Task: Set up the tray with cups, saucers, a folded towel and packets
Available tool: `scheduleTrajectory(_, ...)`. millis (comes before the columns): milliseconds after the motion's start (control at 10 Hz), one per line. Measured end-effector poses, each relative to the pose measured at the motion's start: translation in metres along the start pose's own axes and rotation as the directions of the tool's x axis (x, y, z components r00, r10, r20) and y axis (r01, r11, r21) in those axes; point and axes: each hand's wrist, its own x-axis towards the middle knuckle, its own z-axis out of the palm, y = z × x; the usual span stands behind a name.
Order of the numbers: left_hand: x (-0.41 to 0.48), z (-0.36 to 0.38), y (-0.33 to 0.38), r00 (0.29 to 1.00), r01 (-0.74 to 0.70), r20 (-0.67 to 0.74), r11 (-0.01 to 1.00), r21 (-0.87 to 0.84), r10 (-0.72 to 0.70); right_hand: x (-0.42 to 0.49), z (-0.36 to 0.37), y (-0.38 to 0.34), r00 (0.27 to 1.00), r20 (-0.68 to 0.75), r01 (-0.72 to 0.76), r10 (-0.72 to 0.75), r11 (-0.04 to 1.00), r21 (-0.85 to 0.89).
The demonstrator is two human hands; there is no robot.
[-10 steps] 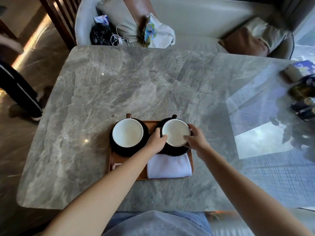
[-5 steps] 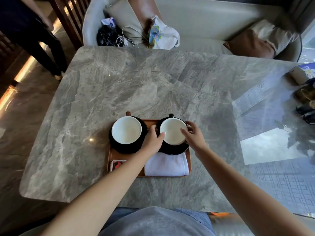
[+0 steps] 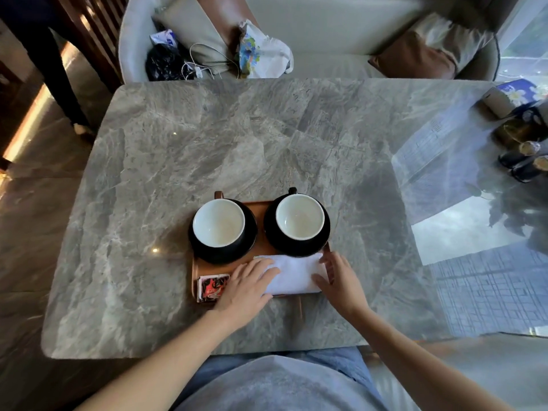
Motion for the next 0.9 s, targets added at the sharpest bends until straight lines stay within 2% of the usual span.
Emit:
scheduleTrajectory(200, -0.004, -0.009, -0.007, 0.998, -0.028, -0.049, 0.995, 0.095, 0.033, 0.002, 0.008, -0.012, 0.999, -0.005, -0.04, 0.04, 0.999, -0.013)
scheduleTrajectory(500, -0.005, -0.005, -0.007, 0.999, 0.013, -0.044, 0.999, 0.046, -0.011, 0.004, 0.012, -0.015, 0.999, 0.011, -0.049, 0.05, 0.999, -0.019)
scheduleTrajectory(600, -0.005, 0.0, -0.009, 0.999, 0.034, -0.017, 0.998, -0.052, -0.035, 0.0, 0.008, -0.018, 0.999, -0.044, 0.011, -0.018, 0.989, -0.15)
scheduleTrajectory(700, -0.006, -0.012, -0.01, 0.997, 0.055, -0.041, 0.991, -0.126, -0.061, -0.004, 0.001, -0.038, 0.981, -0.078, 0.158, -0.179, 0.962, -0.222)
scheduleTrajectory(800, 0.001, -0.042, -0.018, 0.988, 0.097, -0.102, 0.985, -0.143, -0.112, 0.001, -0.006, -0.071, 0.904, -0.124, 0.364, -0.409, 0.889, -0.277)
scheduleTrajectory(900, 0.025, -0.103, -0.036, 0.956, 0.122, -0.258, 0.989, -0.079, -0.138, 0.033, -0.026, -0.127, 0.818, -0.175, 0.449, -0.548, 0.799, -0.401)
